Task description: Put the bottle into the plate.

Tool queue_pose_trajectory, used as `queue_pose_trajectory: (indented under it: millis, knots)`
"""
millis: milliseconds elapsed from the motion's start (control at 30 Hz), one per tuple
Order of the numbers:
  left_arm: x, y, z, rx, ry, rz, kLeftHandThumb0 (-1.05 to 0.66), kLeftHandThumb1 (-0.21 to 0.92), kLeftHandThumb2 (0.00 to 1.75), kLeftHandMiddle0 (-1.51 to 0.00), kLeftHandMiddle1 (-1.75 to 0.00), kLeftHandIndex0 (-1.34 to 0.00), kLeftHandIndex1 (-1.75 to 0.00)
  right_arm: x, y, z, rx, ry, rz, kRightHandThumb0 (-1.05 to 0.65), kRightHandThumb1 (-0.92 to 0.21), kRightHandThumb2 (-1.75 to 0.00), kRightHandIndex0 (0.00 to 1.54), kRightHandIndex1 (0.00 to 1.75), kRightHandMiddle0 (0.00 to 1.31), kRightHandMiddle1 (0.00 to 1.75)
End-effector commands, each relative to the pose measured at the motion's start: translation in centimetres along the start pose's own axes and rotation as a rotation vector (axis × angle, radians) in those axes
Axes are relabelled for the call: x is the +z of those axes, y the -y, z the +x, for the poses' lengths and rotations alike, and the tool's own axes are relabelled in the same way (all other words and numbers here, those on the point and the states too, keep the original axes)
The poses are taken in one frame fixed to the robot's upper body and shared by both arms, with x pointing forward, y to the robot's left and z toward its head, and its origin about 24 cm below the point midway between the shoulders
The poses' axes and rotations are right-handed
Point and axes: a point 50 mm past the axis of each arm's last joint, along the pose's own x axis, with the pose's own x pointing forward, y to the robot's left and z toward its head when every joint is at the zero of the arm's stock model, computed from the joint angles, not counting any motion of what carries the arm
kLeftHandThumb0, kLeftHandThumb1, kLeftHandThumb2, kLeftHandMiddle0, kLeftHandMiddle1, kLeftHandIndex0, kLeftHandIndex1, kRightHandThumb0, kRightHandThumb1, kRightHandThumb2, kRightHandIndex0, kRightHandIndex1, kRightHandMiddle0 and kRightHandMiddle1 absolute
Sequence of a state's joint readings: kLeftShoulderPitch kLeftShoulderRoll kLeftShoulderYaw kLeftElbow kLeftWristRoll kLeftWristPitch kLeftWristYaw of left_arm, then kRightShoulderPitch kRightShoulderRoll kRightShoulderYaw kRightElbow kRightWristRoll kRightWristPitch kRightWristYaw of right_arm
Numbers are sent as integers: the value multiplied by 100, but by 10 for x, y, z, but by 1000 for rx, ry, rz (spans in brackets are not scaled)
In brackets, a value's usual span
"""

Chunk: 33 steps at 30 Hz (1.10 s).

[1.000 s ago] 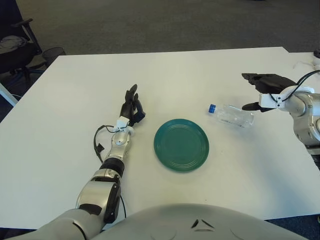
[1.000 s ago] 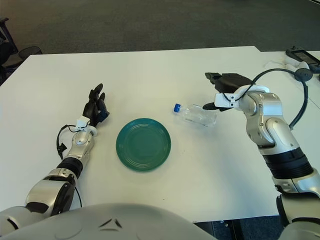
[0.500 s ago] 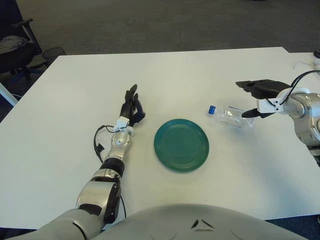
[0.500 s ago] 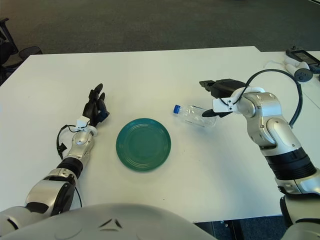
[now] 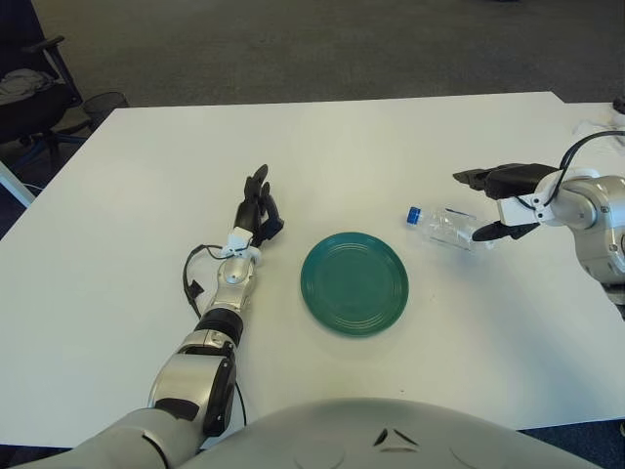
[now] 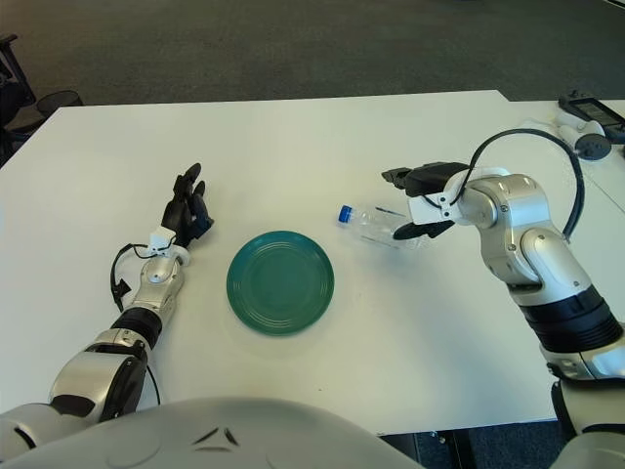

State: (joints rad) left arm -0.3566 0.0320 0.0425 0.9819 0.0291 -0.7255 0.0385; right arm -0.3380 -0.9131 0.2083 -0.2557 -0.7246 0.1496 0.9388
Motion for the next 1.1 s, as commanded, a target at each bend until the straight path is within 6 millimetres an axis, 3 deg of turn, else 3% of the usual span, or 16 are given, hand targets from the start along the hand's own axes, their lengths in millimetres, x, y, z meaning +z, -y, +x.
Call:
queue_pose_trajectory:
  millis: [0, 1067]
  knots:
    - [-40, 6, -41, 11, -200, -24, -84, 92, 104, -26, -2, 0, -50, 6, 5, 2, -18, 2, -10, -105, -92, -46, 0, 0, 0, 0]
    - [-39, 6, -41, 27, -184, -25, -82, 92, 106, -26, -1, 0, -49, 16, -20, 47, -18, -63, 88, -105, -92, -40, 0, 0, 0, 0]
